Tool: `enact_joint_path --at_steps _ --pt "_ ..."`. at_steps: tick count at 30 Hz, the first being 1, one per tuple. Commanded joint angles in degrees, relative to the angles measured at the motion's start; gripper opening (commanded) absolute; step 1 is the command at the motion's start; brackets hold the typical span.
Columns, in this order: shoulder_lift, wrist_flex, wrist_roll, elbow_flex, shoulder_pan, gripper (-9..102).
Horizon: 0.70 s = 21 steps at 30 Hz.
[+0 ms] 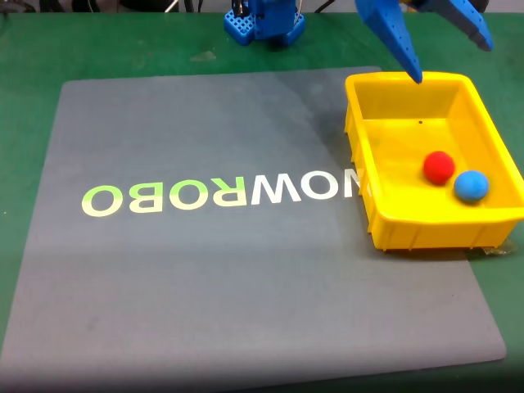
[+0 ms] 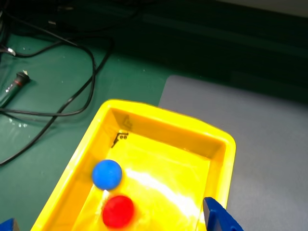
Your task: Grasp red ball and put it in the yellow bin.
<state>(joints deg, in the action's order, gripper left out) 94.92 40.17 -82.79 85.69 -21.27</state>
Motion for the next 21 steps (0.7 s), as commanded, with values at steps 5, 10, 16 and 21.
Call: enact_joint_path --at_steps 5,10,16,21 --pt "20.83 -1.85 -4.04 19.16 2.72 19" --pt "42.89 -5.1 -8.44 47.99 5.19 0" --pt "69.35 1.32 -13.54 72.25 9.05 0" --pt "87.8 15.03 -14.68 82.62 11.69 0"
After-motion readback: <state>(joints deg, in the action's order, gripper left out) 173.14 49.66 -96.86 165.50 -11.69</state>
